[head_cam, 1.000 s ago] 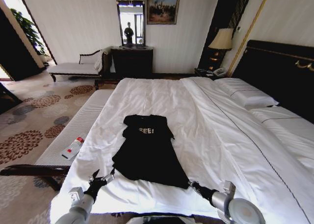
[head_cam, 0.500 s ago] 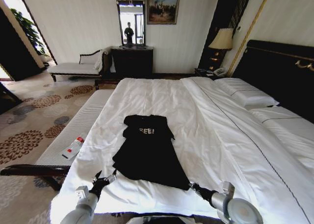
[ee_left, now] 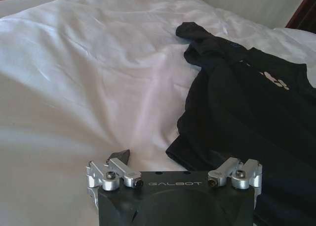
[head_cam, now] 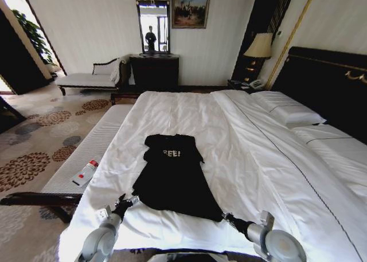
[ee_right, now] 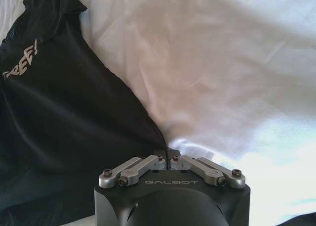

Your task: Fold the clothes on the bed.

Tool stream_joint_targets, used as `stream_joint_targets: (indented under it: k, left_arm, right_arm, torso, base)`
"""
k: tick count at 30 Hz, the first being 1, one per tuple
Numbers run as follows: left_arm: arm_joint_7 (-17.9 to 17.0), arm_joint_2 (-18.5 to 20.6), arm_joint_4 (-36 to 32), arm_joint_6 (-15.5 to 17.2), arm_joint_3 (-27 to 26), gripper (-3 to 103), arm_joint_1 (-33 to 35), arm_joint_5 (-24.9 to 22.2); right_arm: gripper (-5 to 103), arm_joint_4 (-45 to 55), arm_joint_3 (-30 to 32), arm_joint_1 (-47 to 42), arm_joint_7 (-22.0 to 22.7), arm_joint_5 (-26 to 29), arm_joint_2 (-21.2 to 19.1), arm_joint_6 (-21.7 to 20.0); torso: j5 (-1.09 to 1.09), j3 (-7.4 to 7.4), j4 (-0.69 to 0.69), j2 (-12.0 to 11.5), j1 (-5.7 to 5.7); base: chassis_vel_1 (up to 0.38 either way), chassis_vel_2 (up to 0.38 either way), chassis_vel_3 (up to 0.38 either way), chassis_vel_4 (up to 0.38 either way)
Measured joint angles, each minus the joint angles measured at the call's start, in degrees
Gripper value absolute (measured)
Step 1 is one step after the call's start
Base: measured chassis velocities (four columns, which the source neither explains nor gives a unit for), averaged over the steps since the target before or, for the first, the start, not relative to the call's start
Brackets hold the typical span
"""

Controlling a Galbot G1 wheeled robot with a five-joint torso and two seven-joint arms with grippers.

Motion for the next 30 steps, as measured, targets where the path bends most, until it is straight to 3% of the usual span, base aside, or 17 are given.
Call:
stream_joint_targets:
  k: [7, 9, 14, 22, 30]
  left_arm:
    - [-0.24, 0.42, -0.11, -0.15, 0.88, 89, 0.19, 1.45]
    - [0.19, 0.63, -0.95, -0.77, 1.13, 89, 1.17, 4.48]
    - [0.40, 0.74, -2.39, -1.05, 1.10, 89, 2.82, 5.77]
    - [1.19, 1.22, -4.68, -1.24, -1.18, 84, 6.44, 5.66]
    - [0.28, 1.34, -1.79, -0.58, 0.86, 77, 1.93, 3.91]
  right_arm:
    - [1, -0.29, -0.12, 0.35, 0.01, -0.01, 0.06, 0.00]
    - [1, -0.43, -0.14, 0.39, -0.05, -0.13, 0.12, 0.01]
    - [1, -0.46, -0.14, 0.56, -0.13, -0.27, 0.11, 0.01]
    - [1, -0.34, 0.04, 0.61, -0.23, -0.34, -0.04, 0.03]
    - [1, 1.11, 0.05, 0.63, -0.24, -0.44, 0.16, 0.07]
  torso:
    - [0.00, 0.00, -0.01, 0.00, 0.00]
    - [0.00, 0.00, 0.00, 0.00, 0.00]
    - [-0.01, 0.00, 0.00, 0.00, 0.00]
    - [0.01, 0.00, 0.02, 0.00, 0.00]
    - [0.00, 0.00, -0.01, 0.00, 0.00]
  base:
    - [0.000, 0.000, 0.000, 0.000]
    - [0.000, 0.000, 0.000, 0.000]
    - [0.000, 0.000, 0.000, 0.000]
    - [0.000, 0.000, 0.000, 0.000]
    - [0.000, 0.000, 0.000, 0.000]
